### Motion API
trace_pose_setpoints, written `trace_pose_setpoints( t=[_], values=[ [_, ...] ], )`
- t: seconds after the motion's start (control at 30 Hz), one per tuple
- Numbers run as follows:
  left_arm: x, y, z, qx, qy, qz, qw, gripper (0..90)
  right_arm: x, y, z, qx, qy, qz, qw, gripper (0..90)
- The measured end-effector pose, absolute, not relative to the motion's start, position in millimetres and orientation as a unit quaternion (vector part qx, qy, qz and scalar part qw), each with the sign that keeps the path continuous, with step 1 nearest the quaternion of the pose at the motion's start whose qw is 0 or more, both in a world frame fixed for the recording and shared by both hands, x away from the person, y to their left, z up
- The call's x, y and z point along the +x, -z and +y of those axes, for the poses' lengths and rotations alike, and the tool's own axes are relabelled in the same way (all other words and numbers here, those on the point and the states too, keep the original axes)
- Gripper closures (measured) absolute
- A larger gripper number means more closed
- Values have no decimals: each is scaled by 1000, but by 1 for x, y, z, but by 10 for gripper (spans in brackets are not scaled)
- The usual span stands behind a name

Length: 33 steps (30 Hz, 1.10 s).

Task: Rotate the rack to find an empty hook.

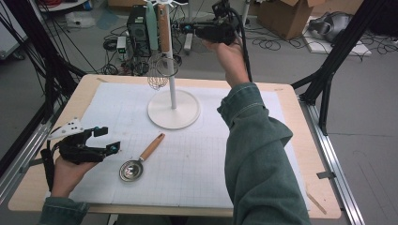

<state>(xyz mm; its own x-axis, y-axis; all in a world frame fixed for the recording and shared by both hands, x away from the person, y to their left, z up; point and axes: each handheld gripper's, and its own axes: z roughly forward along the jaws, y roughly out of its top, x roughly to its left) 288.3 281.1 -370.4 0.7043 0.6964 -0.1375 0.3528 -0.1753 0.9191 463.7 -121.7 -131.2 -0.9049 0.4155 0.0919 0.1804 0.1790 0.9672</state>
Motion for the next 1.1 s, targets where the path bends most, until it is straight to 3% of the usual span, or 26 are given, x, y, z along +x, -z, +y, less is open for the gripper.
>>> trace_pose_setpoints(
  t=[0.23, 0.57, 1.1],
  values=[
    [288, 371, 285, 747, -160, 355, 538, 173, 476, 112, -121, 204, -613, 756, 105, 898],
    [288, 369, 287, 745, -162, 354, 542, 173, 490, 110, -109, 217, -614, 750, 110, 898],
    [286, 367, 287, 746, -162, 353, 541, 173, 478, 106, -95, 211, -608, 755, 125, 898]
  ],
)
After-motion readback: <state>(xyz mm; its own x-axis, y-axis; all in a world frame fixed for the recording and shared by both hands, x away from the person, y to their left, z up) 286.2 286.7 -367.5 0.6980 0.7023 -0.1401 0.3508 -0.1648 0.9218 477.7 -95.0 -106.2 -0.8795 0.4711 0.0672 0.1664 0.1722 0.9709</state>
